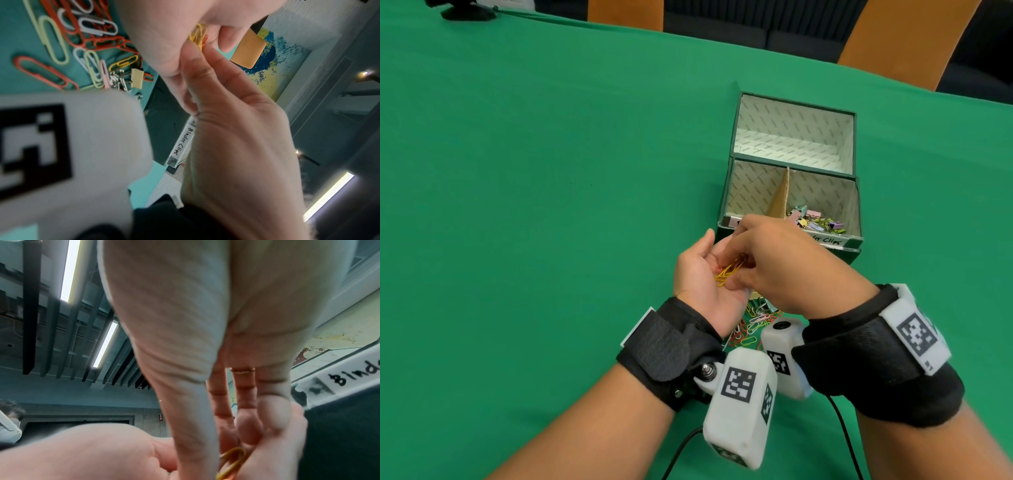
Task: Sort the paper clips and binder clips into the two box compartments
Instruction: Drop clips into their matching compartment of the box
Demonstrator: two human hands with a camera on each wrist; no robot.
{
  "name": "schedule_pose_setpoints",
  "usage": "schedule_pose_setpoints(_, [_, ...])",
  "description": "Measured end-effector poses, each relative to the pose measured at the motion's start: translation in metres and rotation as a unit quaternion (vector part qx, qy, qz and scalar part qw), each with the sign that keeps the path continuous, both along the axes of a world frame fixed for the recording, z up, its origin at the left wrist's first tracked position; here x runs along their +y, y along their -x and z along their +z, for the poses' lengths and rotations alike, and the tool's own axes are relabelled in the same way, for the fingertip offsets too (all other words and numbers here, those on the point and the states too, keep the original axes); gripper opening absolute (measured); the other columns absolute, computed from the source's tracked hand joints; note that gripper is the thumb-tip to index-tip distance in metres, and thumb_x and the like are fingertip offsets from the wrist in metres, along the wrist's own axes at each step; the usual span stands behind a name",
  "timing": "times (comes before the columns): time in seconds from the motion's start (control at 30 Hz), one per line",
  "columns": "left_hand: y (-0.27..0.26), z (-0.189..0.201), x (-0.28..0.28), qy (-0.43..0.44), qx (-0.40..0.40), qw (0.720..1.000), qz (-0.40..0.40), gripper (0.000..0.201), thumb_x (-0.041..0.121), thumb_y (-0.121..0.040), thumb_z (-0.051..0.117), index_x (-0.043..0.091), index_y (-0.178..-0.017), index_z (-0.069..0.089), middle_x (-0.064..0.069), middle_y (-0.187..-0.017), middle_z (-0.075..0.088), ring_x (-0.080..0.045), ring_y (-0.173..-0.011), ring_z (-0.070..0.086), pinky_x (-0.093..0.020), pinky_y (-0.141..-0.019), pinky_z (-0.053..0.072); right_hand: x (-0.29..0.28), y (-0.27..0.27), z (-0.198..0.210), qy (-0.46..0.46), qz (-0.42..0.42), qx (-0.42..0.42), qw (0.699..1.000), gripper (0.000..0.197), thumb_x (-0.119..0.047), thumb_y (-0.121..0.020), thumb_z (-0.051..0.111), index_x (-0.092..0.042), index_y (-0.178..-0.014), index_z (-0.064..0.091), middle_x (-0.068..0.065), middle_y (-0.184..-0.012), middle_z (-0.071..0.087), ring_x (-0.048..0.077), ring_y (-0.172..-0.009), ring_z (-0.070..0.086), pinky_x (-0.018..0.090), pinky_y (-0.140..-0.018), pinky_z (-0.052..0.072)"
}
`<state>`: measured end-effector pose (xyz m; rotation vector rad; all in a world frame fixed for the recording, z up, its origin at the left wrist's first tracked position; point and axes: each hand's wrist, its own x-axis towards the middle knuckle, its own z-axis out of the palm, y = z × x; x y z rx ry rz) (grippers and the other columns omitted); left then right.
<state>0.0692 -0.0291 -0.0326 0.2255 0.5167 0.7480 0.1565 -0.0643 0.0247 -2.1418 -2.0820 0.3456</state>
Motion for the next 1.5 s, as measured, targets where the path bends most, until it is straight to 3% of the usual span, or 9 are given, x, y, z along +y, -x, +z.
schedule_pose_setpoints(0.27, [0.001, 0.001, 0.000, -0.021, 0.009, 1.000, 0.006, 0.072, 0.033, -0.102, 0.027, 0.003, -0.052, 0.070, -0.005, -0.052, 0.062, -0.015, -0.043, 0.058, -0.014, -0.042, 0.043, -0.003, 0.002, 0.003, -0.007, 0.000, 0.020, 1.000, 0.016, -0.029, -0.072, 0.079, -0.033, -0.087, 0.073, -0.009, -0.086, 0.072, 0.014, -0.082, 0.067, 0.034, -0.080, 0.054])
schedule_pose_setpoints(0.43, [0.001, 0.002, -0.001, 0.001, -0.028, 1.000, 0.007, 0.054, 0.031, -0.102, 0.028, -0.007, -0.086, 0.064, -0.015, -0.066, 0.067, -0.020, -0.042, 0.059, -0.019, -0.046, 0.049, -0.002, -0.008, 0.007, -0.019, -0.021, 0.051, 0.998, 0.014, -0.028, -0.075, 0.079, -0.030, -0.088, 0.075, -0.008, -0.084, 0.073, 0.010, -0.082, 0.068, 0.027, -0.081, 0.052])
schedule_pose_setpoints(0.6, [-0.001, 0.000, 0.002, 0.003, -0.008, 1.000, 0.004, 0.051, 0.030, -0.100, 0.035, -0.007, -0.091, 0.068, -0.024, -0.090, 0.070, -0.032, -0.081, 0.070, -0.041, -0.081, 0.057, -0.006, -0.027, 0.015, -0.092, -0.064, 0.162, 0.980, 0.009, -0.024, -0.077, 0.079, -0.027, -0.085, 0.076, -0.012, -0.075, 0.073, -0.003, -0.071, 0.066, 0.014, -0.072, 0.051])
schedule_pose_setpoints(0.8, [0.002, 0.002, 0.003, 0.006, 0.007, 1.000, -0.015, 0.052, 0.032, -0.101, 0.033, -0.011, -0.110, 0.061, -0.028, -0.111, 0.066, -0.038, -0.108, 0.063, -0.041, -0.091, 0.052, 0.014, -0.038, 0.032, -0.235, -0.143, 0.159, 0.948, 0.013, -0.027, -0.079, 0.077, -0.031, -0.091, 0.072, -0.024, -0.074, 0.063, -0.014, -0.069, 0.059, 0.000, -0.067, 0.043])
schedule_pose_setpoints(0.93, [0.001, 0.001, 0.004, 0.009, 0.000, 1.000, -0.013, 0.051, 0.032, -0.100, 0.034, -0.010, -0.110, 0.062, -0.028, -0.111, 0.066, -0.037, -0.108, 0.063, -0.042, -0.093, 0.051, 0.024, -0.041, 0.029, -0.113, -0.131, 0.066, 0.983, 0.029, -0.039, -0.078, 0.076, -0.030, -0.105, 0.072, -0.012, -0.097, 0.070, 0.004, -0.087, 0.061, 0.023, -0.081, 0.048])
schedule_pose_setpoints(1.03, [0.002, 0.001, 0.007, 0.007, 0.001, 1.000, -0.002, 0.051, 0.031, -0.100, 0.036, -0.009, -0.102, 0.066, -0.027, -0.105, 0.068, -0.035, -0.099, 0.067, -0.042, -0.090, 0.053, 0.013, -0.036, 0.031, -0.112, -0.070, 0.032, 0.991, 0.022, -0.037, -0.078, 0.076, -0.036, -0.100, 0.073, -0.017, -0.093, 0.067, -0.001, -0.080, 0.053, 0.018, -0.071, 0.038])
schedule_pose_setpoints(1.13, [0.002, 0.000, 0.007, 0.006, 0.003, 1.000, 0.008, 0.049, 0.032, -0.099, 0.038, -0.007, -0.100, 0.068, -0.021, -0.092, 0.071, -0.027, -0.074, 0.069, -0.032, -0.069, 0.057, 0.001, -0.025, 0.027, -0.036, -0.017, 0.017, 0.999, 0.014, -0.033, -0.076, 0.079, -0.037, -0.088, 0.076, -0.014, -0.076, 0.065, -0.003, -0.068, 0.053, 0.013, -0.063, 0.039])
schedule_pose_setpoints(1.3, [0.002, 0.002, 0.004, -0.003, 0.021, 1.000, -0.001, 0.047, 0.035, -0.097, 0.040, -0.003, -0.103, 0.067, -0.015, -0.081, 0.070, -0.022, -0.060, 0.062, -0.025, -0.052, 0.043, -0.003, -0.015, 0.000, 0.004, -0.002, -0.042, 0.999, 0.011, -0.032, -0.074, 0.076, -0.034, -0.084, 0.075, -0.009, -0.085, 0.066, 0.016, -0.087, 0.056, 0.039, -0.080, 0.051])
schedule_pose_setpoints(1.5, [0.007, 0.006, 0.007, -0.024, 0.007, 1.000, 0.013, 0.039, 0.027, -0.096, 0.043, -0.003, -0.096, 0.068, -0.019, -0.091, 0.072, -0.028, -0.080, 0.069, -0.035, -0.080, 0.055, -0.002, -0.021, 0.030, -0.100, -0.036, 0.028, 0.994, 0.003, -0.026, -0.085, 0.070, -0.028, -0.083, 0.071, -0.019, -0.073, 0.060, -0.004, -0.071, 0.055, 0.012, -0.063, 0.040])
